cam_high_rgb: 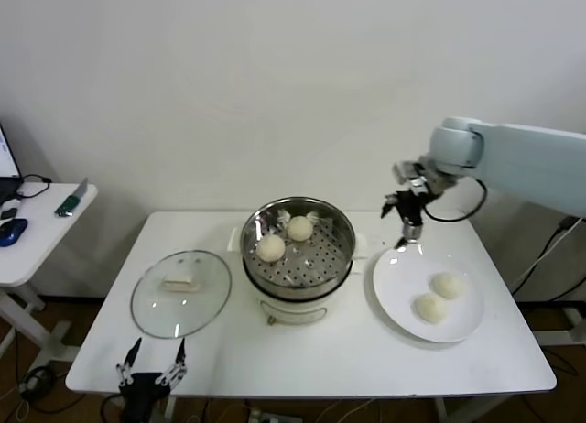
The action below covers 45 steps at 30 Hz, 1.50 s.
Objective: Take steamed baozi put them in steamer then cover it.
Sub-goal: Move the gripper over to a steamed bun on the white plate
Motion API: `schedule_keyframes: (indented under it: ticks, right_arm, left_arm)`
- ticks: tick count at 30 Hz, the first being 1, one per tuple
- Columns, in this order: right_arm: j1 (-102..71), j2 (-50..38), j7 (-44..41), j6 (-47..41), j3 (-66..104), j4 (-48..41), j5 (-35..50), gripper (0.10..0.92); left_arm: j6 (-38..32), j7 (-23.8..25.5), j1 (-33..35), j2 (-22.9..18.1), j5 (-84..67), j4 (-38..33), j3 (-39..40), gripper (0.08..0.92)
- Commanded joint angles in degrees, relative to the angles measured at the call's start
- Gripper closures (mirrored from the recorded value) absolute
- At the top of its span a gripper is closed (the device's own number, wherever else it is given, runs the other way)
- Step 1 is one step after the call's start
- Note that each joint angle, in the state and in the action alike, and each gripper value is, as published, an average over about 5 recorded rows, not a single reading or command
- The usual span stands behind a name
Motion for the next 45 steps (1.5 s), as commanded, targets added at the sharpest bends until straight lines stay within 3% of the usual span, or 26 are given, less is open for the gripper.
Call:
schedule_keyframes:
  ticks: [1, 16, 45]
  right_arm:
    - [-8.0, -11.2, 0.0, 0.5, 1.1, 1.3, -10.0, 0.203]
    - [-23.8, -10.3, 2.2, -1.6, 11.9, -0.8, -16.2, 0.203]
    - [-33.4, -7.2, 4.9, -3.3, 20.8, -4.7, -20.0, 0.203]
  left_arm:
    - [0.0, 0.0, 0.1, -0.1, 0.0, 0.0, 0.0, 0.177]
    - [-0.2, 0.0, 1.0, -0.4, 0.2, -0.1, 0.0, 0.177]
    - [-0.5, -0.1, 1.9, -0.5, 0.4, -0.7, 0.2, 0.177]
